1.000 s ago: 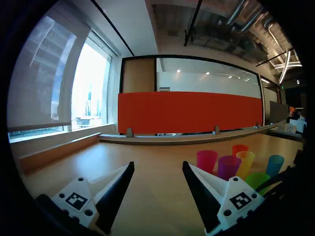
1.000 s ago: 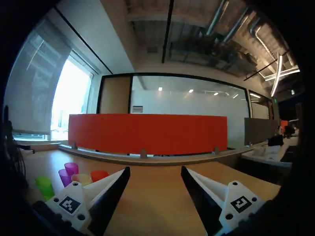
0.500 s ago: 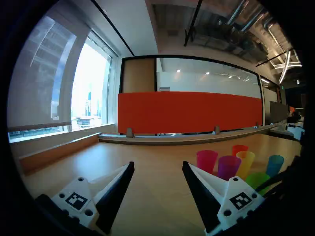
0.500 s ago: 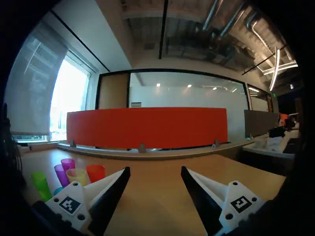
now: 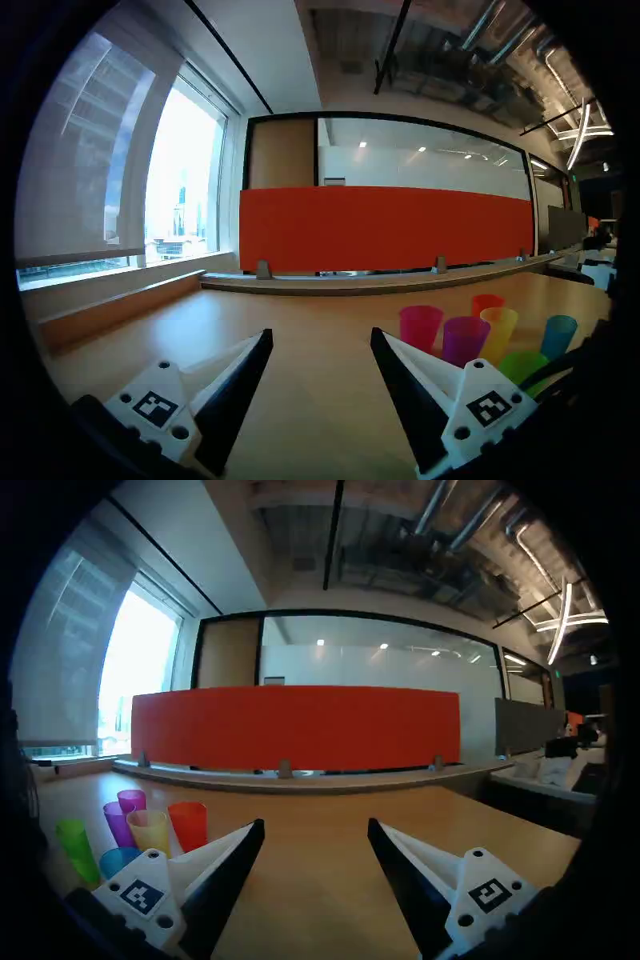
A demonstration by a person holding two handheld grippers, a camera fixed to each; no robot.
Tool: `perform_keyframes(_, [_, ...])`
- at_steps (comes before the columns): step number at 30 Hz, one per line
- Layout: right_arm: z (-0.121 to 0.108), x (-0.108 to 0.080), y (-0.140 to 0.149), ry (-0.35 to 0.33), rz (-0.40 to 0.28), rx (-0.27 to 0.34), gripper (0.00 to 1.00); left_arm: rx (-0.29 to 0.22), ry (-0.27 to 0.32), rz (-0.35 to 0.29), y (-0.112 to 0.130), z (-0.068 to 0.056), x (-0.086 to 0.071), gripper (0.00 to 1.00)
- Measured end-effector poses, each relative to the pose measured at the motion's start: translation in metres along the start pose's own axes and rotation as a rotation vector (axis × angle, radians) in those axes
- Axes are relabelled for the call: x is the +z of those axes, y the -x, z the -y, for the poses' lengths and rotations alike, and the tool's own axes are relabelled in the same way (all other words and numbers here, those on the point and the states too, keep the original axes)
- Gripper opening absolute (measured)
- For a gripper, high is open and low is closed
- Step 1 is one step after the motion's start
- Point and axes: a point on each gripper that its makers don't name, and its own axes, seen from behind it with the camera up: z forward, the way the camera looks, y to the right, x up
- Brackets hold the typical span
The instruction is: Pour water
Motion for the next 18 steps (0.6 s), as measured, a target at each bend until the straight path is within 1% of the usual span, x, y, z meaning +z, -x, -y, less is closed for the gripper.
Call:
perform_keyframes(9, [-0.0004,0.0032,0.0066,0.0,0.026,0.002,1.0,0.0,0.0,0.0,0.0003,-0.0007,-0.0003,0.9])
perform_keyframes(18, [-0.0019,0.0032,0.0067,0.003,0.026,0.002,1.0,0.0,0.0,0.0,-0.0001,-0.0003,0.0,0.9])
